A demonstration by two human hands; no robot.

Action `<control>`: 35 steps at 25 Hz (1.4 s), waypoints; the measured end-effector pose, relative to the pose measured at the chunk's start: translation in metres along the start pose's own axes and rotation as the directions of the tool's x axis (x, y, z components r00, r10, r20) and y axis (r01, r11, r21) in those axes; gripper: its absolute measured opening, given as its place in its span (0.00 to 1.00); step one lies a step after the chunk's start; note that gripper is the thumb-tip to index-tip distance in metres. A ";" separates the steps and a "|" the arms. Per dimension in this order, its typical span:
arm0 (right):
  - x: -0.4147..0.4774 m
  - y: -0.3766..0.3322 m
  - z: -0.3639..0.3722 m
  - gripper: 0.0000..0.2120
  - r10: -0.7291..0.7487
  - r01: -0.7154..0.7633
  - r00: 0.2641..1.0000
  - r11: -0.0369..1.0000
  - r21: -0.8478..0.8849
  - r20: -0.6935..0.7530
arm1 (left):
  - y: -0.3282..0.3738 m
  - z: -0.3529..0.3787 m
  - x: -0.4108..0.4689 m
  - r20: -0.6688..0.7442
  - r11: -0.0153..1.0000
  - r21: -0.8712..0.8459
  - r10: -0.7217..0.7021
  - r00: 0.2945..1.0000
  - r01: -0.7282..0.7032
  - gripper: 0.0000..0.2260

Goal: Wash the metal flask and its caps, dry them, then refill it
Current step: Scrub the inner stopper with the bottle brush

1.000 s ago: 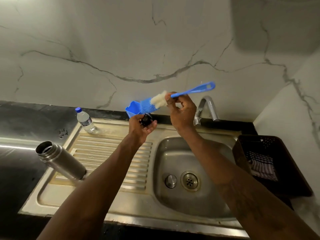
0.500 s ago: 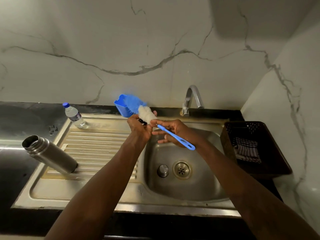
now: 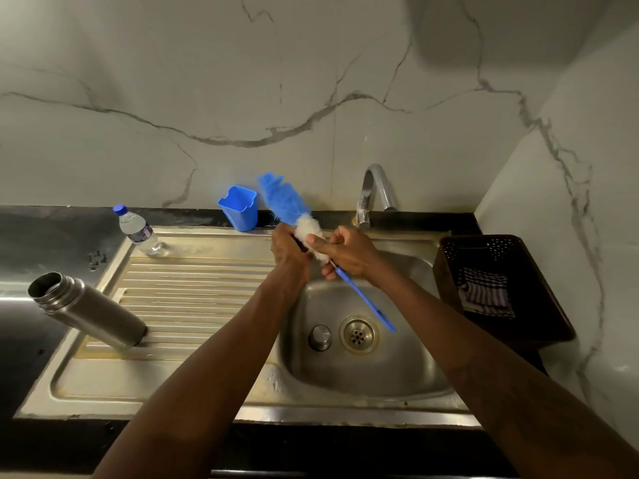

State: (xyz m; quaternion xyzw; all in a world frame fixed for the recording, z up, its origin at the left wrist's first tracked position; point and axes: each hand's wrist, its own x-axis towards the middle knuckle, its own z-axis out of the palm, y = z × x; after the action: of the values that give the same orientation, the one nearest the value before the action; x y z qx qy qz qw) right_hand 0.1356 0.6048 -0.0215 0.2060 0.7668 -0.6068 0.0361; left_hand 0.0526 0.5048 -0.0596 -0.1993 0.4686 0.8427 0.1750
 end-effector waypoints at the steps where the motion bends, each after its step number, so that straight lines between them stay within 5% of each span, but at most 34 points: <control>1: 0.002 -0.002 0.004 0.27 -0.021 0.014 0.997 0.995 -0.097 -0.073 | -0.004 0.001 -0.001 0.025 0.996 0.085 0.011 1.000 -0.013 0.09; 6: 0.014 0.008 -0.006 0.25 -0.292 0.190 0.938 0.882 -0.432 -0.185 | -0.004 -0.007 0.001 0.193 0.985 0.165 0.025 0.981 -0.058 0.12; 10: -0.009 0.014 -0.004 0.17 -0.427 0.291 0.869 0.850 -0.439 -0.251 | 0.010 -0.008 0.011 0.027 0.971 0.238 -0.009 1.000 0.003 0.21; 14: -0.022 0.008 0.016 0.25 -0.414 0.270 0.900 0.775 -0.572 -0.136 | 0.002 0.005 0.007 -0.078 0.923 0.384 0.073 0.994 -0.038 0.23; 17: -0.011 -0.003 0.017 0.26 -0.428 0.229 0.891 0.713 -0.663 -0.153 | -0.003 0.011 0.002 -0.029 0.769 0.594 0.315 0.949 -0.237 0.15; 22: 0.007 -0.025 -0.001 0.22 -0.359 0.204 0.907 0.830 -0.519 -0.219 | -0.004 0.008 -0.012 0.278 0.485 0.661 0.549 0.788 -0.572 0.21; 25: -0.008 -0.008 0.009 0.24 -0.438 0.278 0.874 0.806 -0.523 -0.211 | 0.005 0.018 -0.007 0.115 0.524 0.725 0.548 0.829 -0.447 0.21; 30: -0.030 0.020 0.031 0.25 -0.379 0.265 0.909 0.849 -0.456 -0.176 | 0.004 0.004 0.010 -0.111 0.728 0.666 0.314 0.943 -0.164 0.19; 32: -0.021 0.010 0.030 0.23 -0.354 0.245 0.911 0.878 -0.412 -0.211 | 0.004 0.004 0.006 -0.093 0.788 0.584 0.302 0.949 -0.194 0.22; 35: -0.007 -0.015 0.024 0.21 -0.372 0.252 0.905 0.860 -0.443 -0.206 | 0.008 0.008 -0.002 -0.024 0.683 0.673 0.404 0.914 -0.284 0.20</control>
State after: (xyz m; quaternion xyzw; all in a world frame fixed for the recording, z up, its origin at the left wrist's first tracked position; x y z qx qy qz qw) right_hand 0.1317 0.5776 -0.0115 0.1508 0.8961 -0.3959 -0.1324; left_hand 0.0491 0.5076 -0.0489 -0.1044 0.7760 0.6212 0.0308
